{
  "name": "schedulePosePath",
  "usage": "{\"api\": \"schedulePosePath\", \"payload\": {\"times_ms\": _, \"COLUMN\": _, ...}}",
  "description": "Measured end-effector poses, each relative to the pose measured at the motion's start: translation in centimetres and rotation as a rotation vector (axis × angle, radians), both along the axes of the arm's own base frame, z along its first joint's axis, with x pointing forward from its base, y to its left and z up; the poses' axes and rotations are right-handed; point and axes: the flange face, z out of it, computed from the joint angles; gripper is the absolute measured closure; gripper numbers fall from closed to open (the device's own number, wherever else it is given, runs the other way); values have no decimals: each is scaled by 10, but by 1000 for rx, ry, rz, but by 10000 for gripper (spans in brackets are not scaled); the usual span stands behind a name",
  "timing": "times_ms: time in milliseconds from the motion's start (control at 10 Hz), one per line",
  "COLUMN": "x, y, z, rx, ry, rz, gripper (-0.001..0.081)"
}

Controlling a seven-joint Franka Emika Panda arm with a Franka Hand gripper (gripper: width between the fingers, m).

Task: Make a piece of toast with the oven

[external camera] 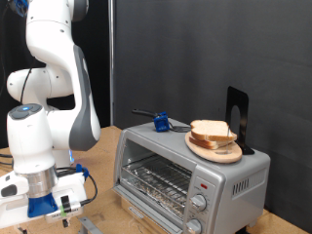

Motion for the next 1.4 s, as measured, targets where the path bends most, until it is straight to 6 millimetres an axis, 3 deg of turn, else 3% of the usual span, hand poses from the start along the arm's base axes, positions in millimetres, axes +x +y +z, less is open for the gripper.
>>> {"api": "schedulePosePath", "payload": {"times_ms": 300, "x": -4, "y": 18, "z": 43, "rx": 275, "ry": -118, "rz": 168, "gripper": -3}}
{"api": "schedulePosePath", "payload": {"times_ms": 500, "x": -5, "y": 28, "z": 78, "rx": 392, "ry": -196, "rz": 171, "gripper": -3}}
{"api": "schedulePosePath", "payload": {"times_ms": 1100, "x": -3, "y": 76, "z": 173, "rx": 430, "ry": -195, "rz": 168, "gripper": -3}}
{"api": "schedulePosePath", "payload": {"times_ms": 1400, "x": -8, "y": 85, "z": 179, "rx": 462, "ry": -207, "rz": 133, "gripper": -3}}
